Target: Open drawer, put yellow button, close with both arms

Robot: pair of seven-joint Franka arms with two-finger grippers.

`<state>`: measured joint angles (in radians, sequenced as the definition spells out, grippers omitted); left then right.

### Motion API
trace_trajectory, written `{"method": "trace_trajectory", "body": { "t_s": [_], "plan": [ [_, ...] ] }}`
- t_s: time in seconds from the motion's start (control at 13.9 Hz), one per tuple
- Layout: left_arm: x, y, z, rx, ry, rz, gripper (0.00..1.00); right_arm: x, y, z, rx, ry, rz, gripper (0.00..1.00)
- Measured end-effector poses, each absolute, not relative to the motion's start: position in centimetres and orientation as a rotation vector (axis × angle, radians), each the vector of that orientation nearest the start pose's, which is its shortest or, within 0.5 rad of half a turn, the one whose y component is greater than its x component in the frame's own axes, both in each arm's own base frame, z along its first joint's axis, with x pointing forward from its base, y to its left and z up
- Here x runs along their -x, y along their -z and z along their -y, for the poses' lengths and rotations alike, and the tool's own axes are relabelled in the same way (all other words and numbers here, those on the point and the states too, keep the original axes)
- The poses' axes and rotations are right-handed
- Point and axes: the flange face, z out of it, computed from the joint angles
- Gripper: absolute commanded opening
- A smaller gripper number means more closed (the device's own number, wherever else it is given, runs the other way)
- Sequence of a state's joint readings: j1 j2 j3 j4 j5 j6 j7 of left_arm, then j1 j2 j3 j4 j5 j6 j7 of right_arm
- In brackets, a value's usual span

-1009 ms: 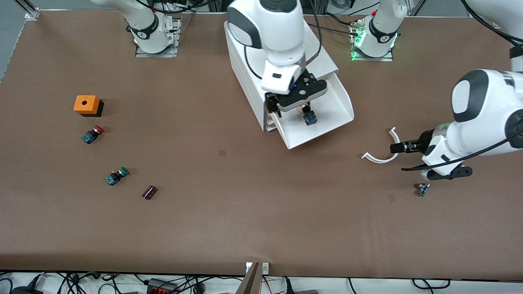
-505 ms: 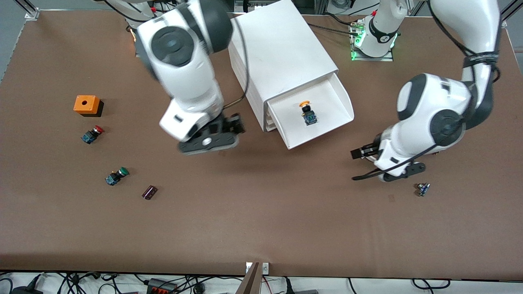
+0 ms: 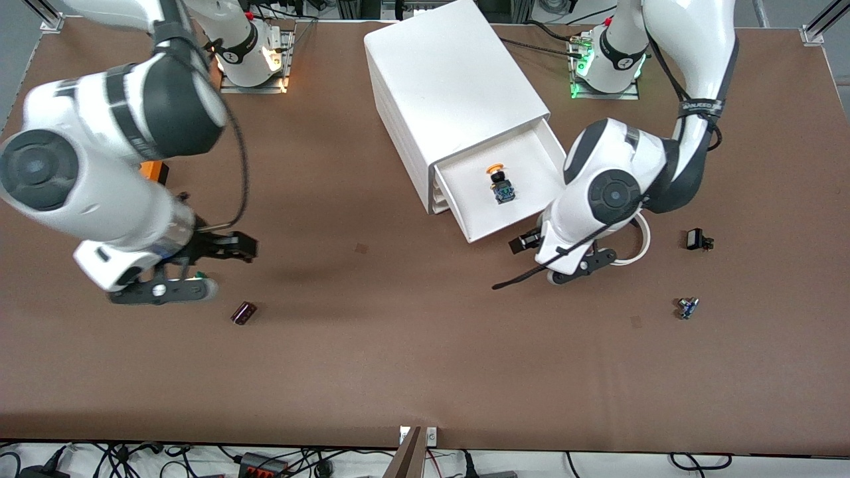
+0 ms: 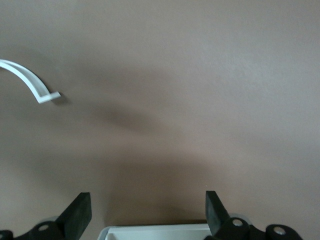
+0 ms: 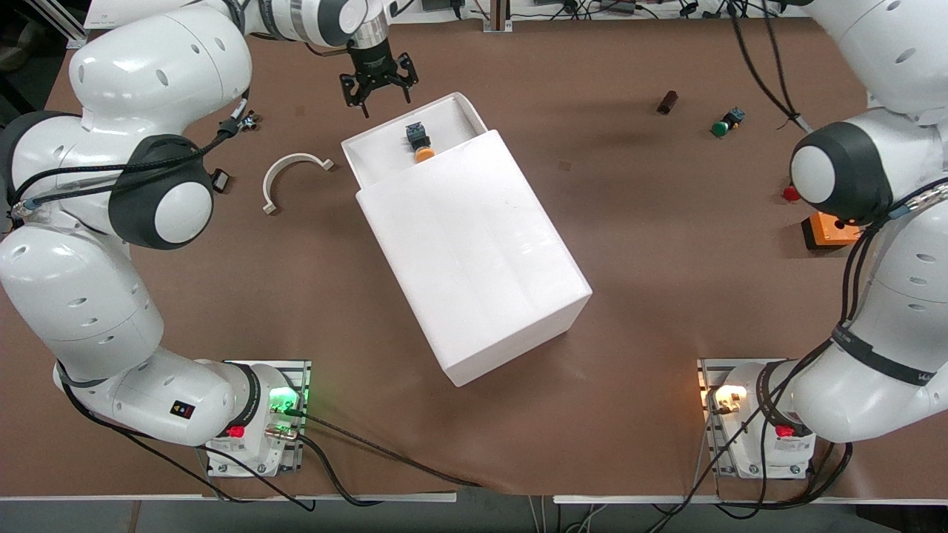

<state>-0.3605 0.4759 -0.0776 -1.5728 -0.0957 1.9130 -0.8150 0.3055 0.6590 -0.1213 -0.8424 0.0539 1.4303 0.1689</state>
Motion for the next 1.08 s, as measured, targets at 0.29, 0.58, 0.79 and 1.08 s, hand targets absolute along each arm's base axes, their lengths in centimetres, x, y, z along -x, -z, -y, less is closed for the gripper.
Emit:
{"method": "trace_trajectory", "body": {
  "t_s": [0.29,0.58,0.79,1.08],
  "plan": [
    [-59.2,-34.9,30.4,3.075,-0.323,0.639,1.00,-70.7,-53.0,-7.3,3.165,-0.161,-0.070,1.00],
    [-57.7,-34.3,31.9,3.078,-0.361,0.590,1.00,-69.3,-55.2,-3.3,3.151,-0.150,-0.150,1.00],
    [-55.8,-34.5,33.3,3.083,-0.384,0.540,1.00,-68.0,-56.7,-0.4,3.136,-0.059,-0.173,1.00],
    [-52.7,-34.0,35.5,3.073,-0.432,0.474,1.00,-65.8,-57.9,3.7,3.109,0.047,-0.115,1.00]
  ]
}}
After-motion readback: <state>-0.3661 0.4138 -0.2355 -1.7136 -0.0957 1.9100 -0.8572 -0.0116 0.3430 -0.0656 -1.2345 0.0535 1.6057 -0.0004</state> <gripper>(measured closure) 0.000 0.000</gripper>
